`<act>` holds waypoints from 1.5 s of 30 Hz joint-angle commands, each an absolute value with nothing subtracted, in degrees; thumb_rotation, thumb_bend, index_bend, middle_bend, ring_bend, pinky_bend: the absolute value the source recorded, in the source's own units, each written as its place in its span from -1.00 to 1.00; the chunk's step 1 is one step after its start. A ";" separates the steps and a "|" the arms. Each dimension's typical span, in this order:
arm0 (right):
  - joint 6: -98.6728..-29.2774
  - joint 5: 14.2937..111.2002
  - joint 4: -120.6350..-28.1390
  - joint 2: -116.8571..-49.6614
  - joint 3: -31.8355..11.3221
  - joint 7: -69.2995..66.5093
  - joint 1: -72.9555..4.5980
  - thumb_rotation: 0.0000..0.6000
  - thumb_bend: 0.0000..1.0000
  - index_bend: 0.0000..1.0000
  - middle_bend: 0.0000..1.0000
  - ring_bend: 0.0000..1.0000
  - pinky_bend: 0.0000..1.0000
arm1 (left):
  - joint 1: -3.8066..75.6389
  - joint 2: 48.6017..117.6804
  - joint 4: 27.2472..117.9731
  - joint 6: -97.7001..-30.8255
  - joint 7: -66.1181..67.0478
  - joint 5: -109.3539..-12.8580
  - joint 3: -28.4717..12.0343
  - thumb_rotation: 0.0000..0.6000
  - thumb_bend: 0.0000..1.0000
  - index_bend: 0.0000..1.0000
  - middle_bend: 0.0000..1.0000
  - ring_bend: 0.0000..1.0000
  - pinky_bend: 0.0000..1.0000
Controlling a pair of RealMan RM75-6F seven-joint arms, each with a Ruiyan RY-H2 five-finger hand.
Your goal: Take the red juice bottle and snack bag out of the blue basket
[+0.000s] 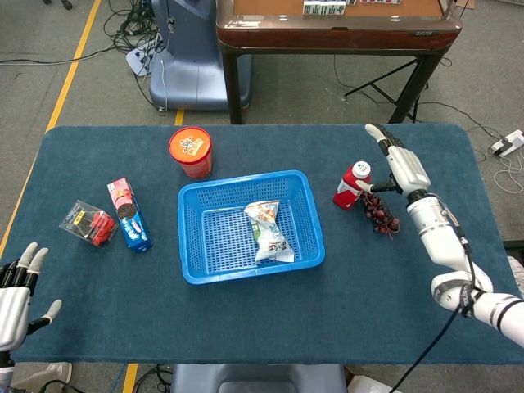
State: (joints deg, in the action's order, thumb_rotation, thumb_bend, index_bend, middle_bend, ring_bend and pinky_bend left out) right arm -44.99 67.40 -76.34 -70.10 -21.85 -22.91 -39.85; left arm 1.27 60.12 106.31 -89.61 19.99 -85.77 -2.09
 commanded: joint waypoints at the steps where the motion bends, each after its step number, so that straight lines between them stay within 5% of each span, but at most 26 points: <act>1: -49.42 70.54 -85.66 -63.47 -22.66 -21.26 -37.61 1.00 -0.67 -1.00 -0.99 -1.00 -0.92 | 1.25 60.14 106.35 -89.61 20.02 -85.81 -2.06 1.00 -0.46 -0.99 -0.95 -0.75 -0.74; 14: -46.62 73.87 -102.49 -58.02 -19.94 -11.70 -40.94 1.00 -0.67 -1.00 -0.77 -0.89 -0.64 | 0.63 60.01 106.11 -90.33 19.21 -86.13 -1.71 1.00 -0.46 -0.99 -0.95 -0.75 -0.74; 26: -36.85 58.26 -96.71 -67.56 -16.32 1.99 -52.61 1.00 -0.67 -1.00 -0.77 -0.88 -0.59 | 0.10 59.94 105.26 -90.65 17.78 -86.15 -1.46 1.00 -0.46 -0.99 -0.95 -0.75 -0.74; 45: -37.21 40.14 -84.99 -81.90 -10.23 15.71 -64.17 1.00 -0.67 -0.98 -0.76 -0.88 -0.59 | -0.58 59.90 103.86 -90.81 15.96 -85.47 -1.40 1.00 -0.46 -0.99 -0.95 -0.75 -0.74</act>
